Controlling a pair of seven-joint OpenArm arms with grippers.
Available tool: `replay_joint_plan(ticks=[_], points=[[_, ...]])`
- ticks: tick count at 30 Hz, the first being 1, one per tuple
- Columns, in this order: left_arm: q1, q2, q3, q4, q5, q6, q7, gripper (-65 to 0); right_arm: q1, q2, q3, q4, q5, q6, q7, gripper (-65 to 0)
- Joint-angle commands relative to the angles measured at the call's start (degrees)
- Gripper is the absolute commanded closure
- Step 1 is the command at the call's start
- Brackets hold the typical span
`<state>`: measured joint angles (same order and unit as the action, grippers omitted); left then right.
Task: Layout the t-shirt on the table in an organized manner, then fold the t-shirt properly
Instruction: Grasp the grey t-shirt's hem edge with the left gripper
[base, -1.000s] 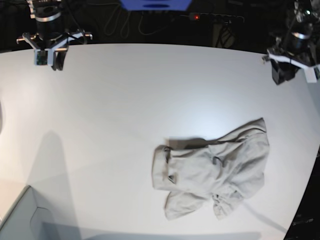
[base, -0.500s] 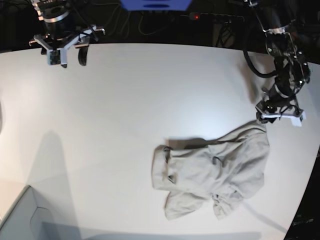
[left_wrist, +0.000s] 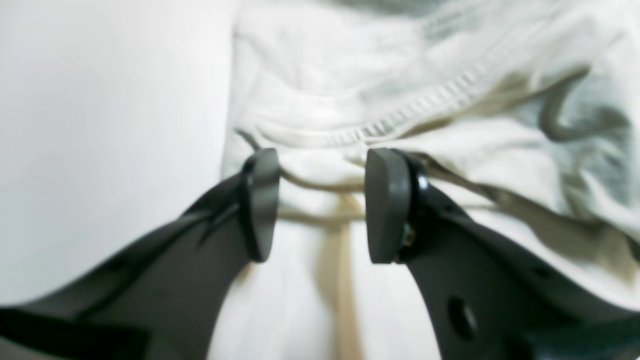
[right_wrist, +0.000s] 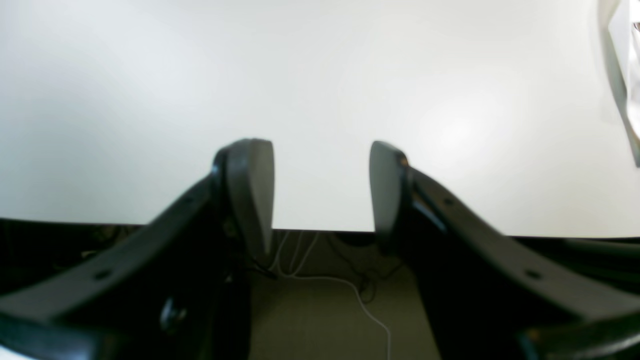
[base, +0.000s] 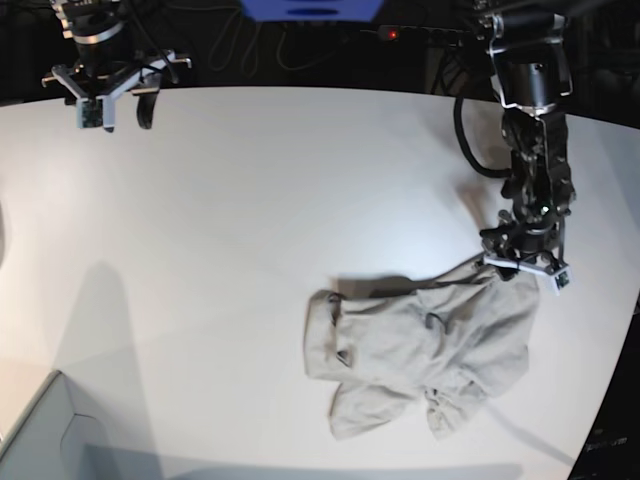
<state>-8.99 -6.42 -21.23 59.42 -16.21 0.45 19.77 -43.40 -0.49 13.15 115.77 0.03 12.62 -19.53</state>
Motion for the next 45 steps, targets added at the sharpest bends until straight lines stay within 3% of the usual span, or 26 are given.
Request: replay_joint_plan(ticks=[1, 10, 18, 28, 32, 35, 37, 41, 45], points=[[-1.60, -0.75, -0.26, -0.30, -0.01, -0.14, -1.88, -27.6, -0.52, 0.18, 0.35, 0.94, 0.19, 0.78, 1.20, -31.0], [0.86, -0.75, -4.48, 7.79, -0.10, -0.14, -2.41, -27.6, -0.60, 0.18, 0.79, 0.15, 0.10, 0.78, 1.20, -31.0], [-3.80, -1.45, -5.10, -3.37, 0.25, -0.49, -2.85, -27.6, -0.52, 0.18, 0.79, 0.15, 0.10, 0.78, 1.20, -31.0], [-6.79, -1.28, -5.01, -7.07, 0.34, -0.67, -2.76, -26.5, 0.01, 0.18, 0.70, 0.15, 0.10, 0.87, -2.40, -31.0], [-7.84, -2.33, -1.75, -10.76, 0.16, -0.67, -2.93, -15.0, 0.01, 0.27, 0.70, 0.15, 0.10, 0.87, -2.49, -31.0], [-7.84, -2.68, -0.52, -11.29, -0.10, -0.67, -2.93, 0.0, 0.01, 0.36, 0.70, 0.15, 0.10, 0.87, -2.49, -31.0], [-7.58, -2.51, -0.79, -10.85, -0.10, -0.67, -2.93, 0.0, 0.01, 0.36, 0.70, 0.15, 0.10, 0.87, -2.49, -31.0], [-3.01, -2.24, -1.05, -0.65, -0.72, -0.67, -2.14, 0.0, 0.01, 0.36, 0.70, 0.15, 0.10, 0.87, -2.32, -31.0], [7.81, -2.24, -1.14, 19.66, -7.05, -0.67, -0.30, 0.0, 0.80, 0.36, 0.70, 0.15, 0.10, 0.87, -2.14, -31.0]])
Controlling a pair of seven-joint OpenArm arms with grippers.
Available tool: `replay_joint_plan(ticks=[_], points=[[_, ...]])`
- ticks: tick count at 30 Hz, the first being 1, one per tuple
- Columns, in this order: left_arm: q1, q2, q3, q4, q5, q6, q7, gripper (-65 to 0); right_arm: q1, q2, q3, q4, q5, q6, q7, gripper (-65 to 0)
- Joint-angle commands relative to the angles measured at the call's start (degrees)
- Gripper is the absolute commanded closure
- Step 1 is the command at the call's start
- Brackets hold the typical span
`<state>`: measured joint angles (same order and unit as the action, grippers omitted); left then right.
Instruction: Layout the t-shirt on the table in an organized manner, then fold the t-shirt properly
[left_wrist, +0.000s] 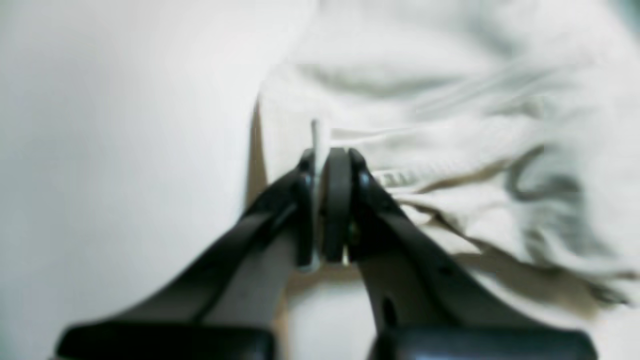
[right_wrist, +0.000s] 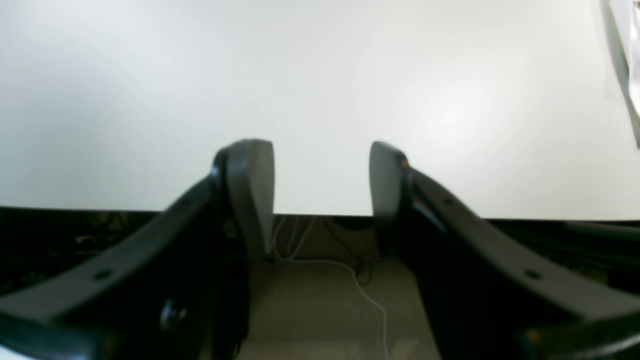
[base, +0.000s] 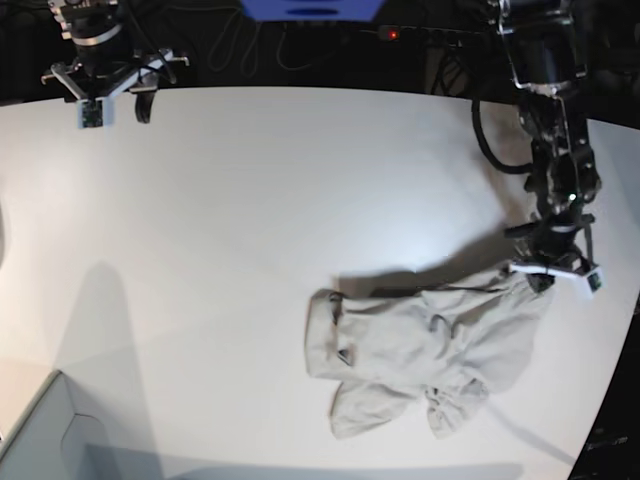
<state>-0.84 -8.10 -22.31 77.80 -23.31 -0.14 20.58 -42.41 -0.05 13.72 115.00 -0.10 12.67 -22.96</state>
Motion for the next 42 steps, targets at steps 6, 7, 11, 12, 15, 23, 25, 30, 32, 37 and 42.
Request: replay_joint_plan(ticks=[6, 7, 11, 12, 15, 23, 25, 30, 32, 37, 42], points=[[14.51, -2.06, -4.55, 19.47, -6.89, -0.17, -1.19, 0.0, 2.37, -0.08, 0.13, 1.00, 0.23, 0.83, 0.94, -31.0], [15.92, -2.14, -5.78, 19.56, -7.24, -0.17, -1.19, 0.0, 2.81, -0.08, 0.13, 1.00, 0.23, 0.83, 0.94, -31.0], [18.12, -2.23, -10.97, 13.76, -7.33, -0.25, -1.19, 0.0, 5.09, -0.08, -0.04, 1.09, 0.41, 0.92, 0.94, -31.0], [18.20, -2.41, -11.76, 11.65, -7.33, -0.43, -1.19, 0.0, 5.80, -0.08, -0.22, 1.18, 0.41, 1.00, 0.94, -31.0], [18.12, -2.23, -14.75, 6.38, -7.33, -5.88, -1.19, 0.0, 8.52, -0.08, -1.45, 1.26, 0.41, 4.52, 0.85, -31.0], [19.52, -1.88, -20.73, 4.79, -7.33, -16.52, -0.75, 0.0, 14.15, -0.25, -6.64, 1.09, 0.41, 13.40, 0.85, -31.1], [19.96, -1.88, -21.26, 6.11, -7.33, -16.52, -0.75, 0.0, 15.56, -0.17, -8.22, 1.00, 0.41, 13.40, 0.85, -31.3], [20.93, -1.88, -21.08, 7.69, -6.98, -17.22, -0.75, 0.0, 20.04, 0.01, -13.14, 0.47, 0.32, 13.49, 0.85, -31.5], [20.84, -1.88, -20.99, 7.34, -6.71, -17.22, -0.75, 0.0, 23.29, 0.63, -15.78, -0.41, 0.23, 13.49, 0.85, -31.5], [21.11, -1.97, -21.08, 7.26, -6.71, -17.22, -0.67, 0.0, 33.84, 1.51, -23.96, -7.79, 0.23, 13.49, 0.67, -36.4], [24.27, -5.04, -21.17, 7.17, -6.71, -17.31, -0.67, 0.0, 41.75, -1.31, -27.21, -18.87, 0.14, 13.49, -1.26, -40.2]])
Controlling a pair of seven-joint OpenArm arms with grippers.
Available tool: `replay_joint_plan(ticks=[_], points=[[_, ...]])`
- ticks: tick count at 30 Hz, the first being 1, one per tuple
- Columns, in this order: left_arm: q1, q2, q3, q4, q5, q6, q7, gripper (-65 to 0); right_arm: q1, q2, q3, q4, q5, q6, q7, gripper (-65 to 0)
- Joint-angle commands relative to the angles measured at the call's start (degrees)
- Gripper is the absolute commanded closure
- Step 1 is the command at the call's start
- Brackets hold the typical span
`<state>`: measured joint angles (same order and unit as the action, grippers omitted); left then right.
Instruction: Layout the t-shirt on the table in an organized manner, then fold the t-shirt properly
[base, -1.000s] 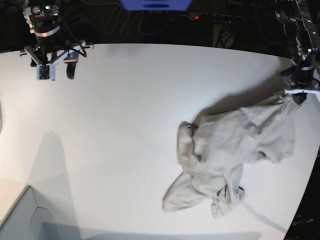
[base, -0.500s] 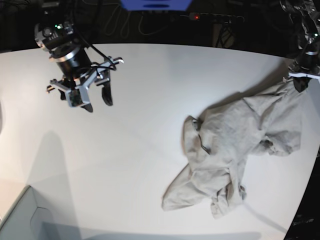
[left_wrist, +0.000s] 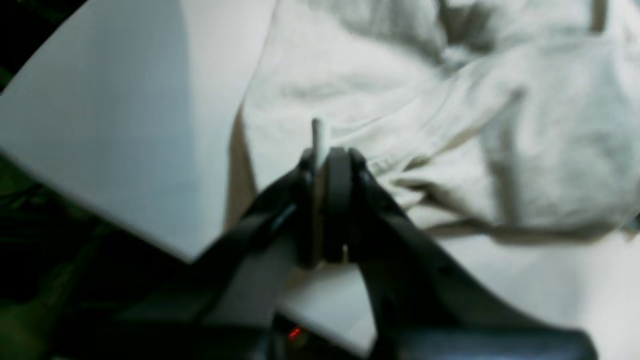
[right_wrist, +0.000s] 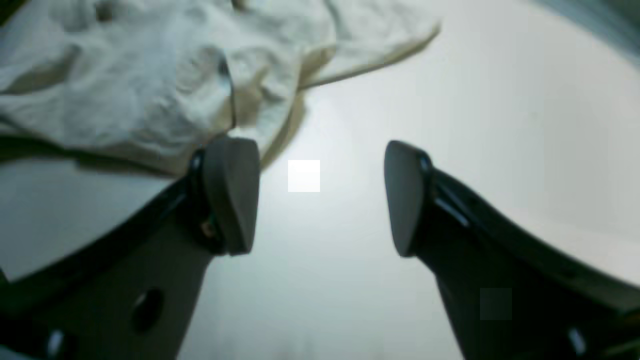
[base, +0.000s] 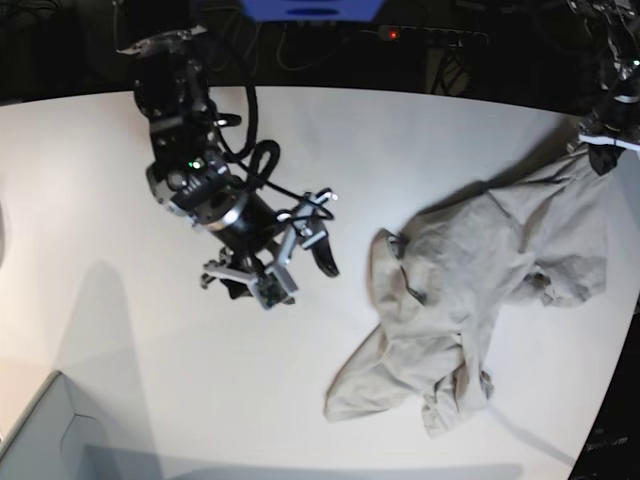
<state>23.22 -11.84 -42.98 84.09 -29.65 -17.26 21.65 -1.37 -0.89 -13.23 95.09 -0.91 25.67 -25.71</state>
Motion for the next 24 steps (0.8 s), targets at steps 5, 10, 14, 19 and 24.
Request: replay_joint_plan(ticks=[5, 10, 14, 19, 24], points=[[2.76, -4.56, -0.67, 0.87, -0.81, -0.19, -2.00, 0.0, 4.14, -1.62, -5.10, -5.99, 0.95, 0.48, 2.02, -40.2], [3.37, -4.56, -0.67, 0.87, -0.90, -0.19, -1.83, -0.6, 5.89, -2.85, -9.32, -13.02, 1.13, 0.48, 2.11, -39.5], [4.34, -3.15, -0.67, 1.66, -0.90, -0.19, -1.74, -9.4, 7.56, -4.52, -9.84, -18.82, 1.21, 0.48, 2.11, -39.5], [4.34, -2.80, -0.67, 3.25, -1.69, -0.19, -1.74, -33.5, 11.52, -6.81, -9.75, -28.58, 1.21, 0.48, 2.20, -39.5], [6.27, -2.89, -0.67, 7.11, -6.79, -0.19, -1.74, -52.5, 13.54, -8.11, -9.84, -37.29, 1.21, 0.48, 9.49, -39.5]])
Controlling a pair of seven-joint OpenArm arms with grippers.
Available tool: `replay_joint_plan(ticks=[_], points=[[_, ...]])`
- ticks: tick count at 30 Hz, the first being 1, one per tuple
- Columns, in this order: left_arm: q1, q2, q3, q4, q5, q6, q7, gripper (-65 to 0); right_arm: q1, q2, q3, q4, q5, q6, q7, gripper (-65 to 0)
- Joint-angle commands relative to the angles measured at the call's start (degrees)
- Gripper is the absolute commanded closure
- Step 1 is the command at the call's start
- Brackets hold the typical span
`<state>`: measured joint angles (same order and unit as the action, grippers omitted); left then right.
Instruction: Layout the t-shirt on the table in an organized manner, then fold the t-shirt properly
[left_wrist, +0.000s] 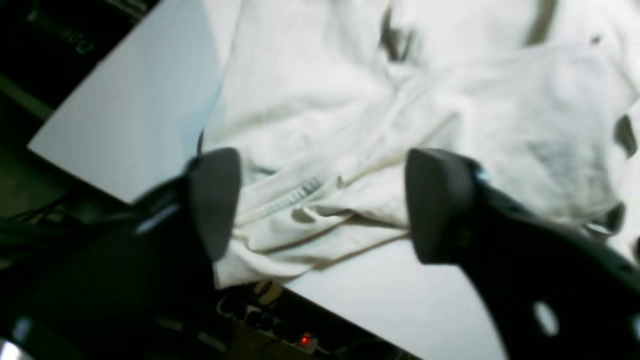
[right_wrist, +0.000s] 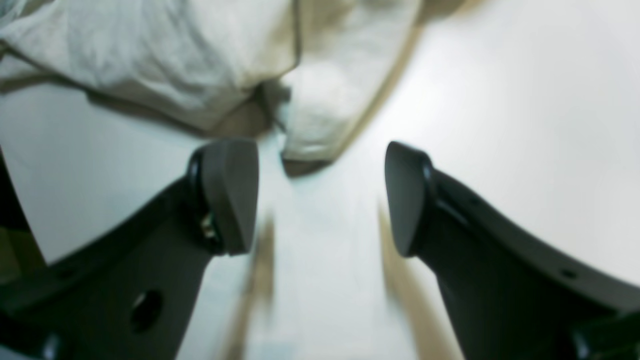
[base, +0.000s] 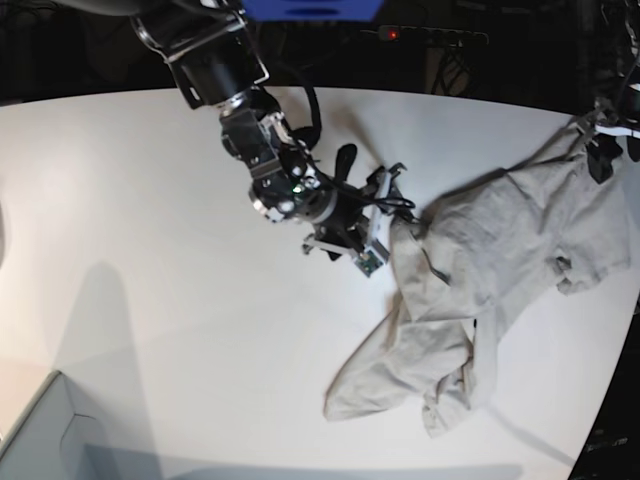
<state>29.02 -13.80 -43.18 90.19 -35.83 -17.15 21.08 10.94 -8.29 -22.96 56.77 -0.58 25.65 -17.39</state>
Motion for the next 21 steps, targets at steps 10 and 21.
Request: replay_joint_plan(ticks=[10, 21], points=[[1.36, -1.01, -0.47, 3.30, -1.04, -0.30, -1.17, -56.3, 5.02, -0.71, -0.03, -14.18, 0.89, 0.42, 15.50, -39.5], [0.83, -1.10, -0.38, 3.30, -1.04, -0.30, -1.17, -56.3, 7.83, -0.71, 0.06, -22.88, 0.97, 0.42, 22.62, -15.4]])
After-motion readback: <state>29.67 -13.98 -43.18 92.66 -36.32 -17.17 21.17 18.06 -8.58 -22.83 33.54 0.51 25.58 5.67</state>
